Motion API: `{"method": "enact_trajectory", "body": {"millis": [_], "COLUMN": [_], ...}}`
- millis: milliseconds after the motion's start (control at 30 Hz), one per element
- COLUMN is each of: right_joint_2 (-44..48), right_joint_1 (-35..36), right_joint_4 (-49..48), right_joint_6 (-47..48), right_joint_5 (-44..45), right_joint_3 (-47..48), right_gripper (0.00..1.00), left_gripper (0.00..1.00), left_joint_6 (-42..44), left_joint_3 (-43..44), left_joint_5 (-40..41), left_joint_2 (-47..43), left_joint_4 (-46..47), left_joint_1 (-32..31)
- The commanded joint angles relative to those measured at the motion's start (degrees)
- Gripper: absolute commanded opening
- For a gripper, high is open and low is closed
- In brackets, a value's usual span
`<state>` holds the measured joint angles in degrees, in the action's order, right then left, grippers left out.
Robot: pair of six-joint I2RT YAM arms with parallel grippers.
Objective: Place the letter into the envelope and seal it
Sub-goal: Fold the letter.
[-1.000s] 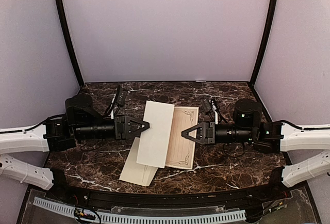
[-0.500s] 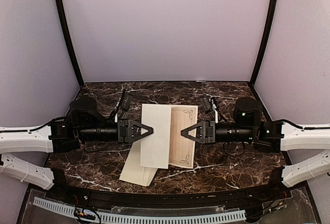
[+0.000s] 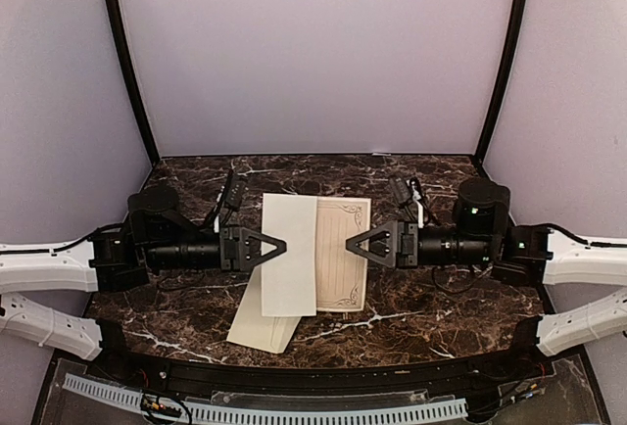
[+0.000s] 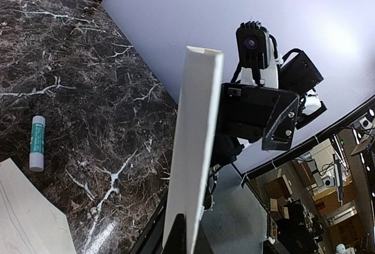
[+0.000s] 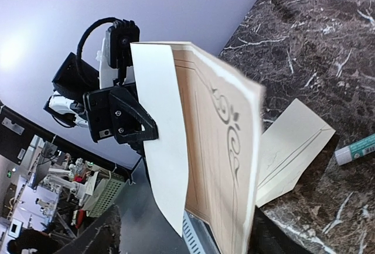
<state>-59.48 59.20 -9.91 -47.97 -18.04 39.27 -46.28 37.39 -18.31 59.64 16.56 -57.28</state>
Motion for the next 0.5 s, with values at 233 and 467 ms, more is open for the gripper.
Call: {"method": "enact_trajectory", "body": {"millis": [233,467], "right_joint_2": [8.8,9.1], "right_joint_1": [-6.2,-11.6], "right_joint_4": [15.0,13.6], "right_joint_6": [-1.5,-5.4], "right_joint_5": [14.7,12.1], "right_joint_3": [2.6,-2.8], "right_gripper": [0.84,0.87], "left_gripper": [0.00,0.00], "left_joint_6": [1.3,1.0], "left_joint_3": [1.5,1.9], "left_joint_5": [-3.0,-6.5], "left_joint_2": [-5.6,-5.9], "left_joint_4": [-0.4,1.9], "left_joint_1": [-0.2,-0.1]}}
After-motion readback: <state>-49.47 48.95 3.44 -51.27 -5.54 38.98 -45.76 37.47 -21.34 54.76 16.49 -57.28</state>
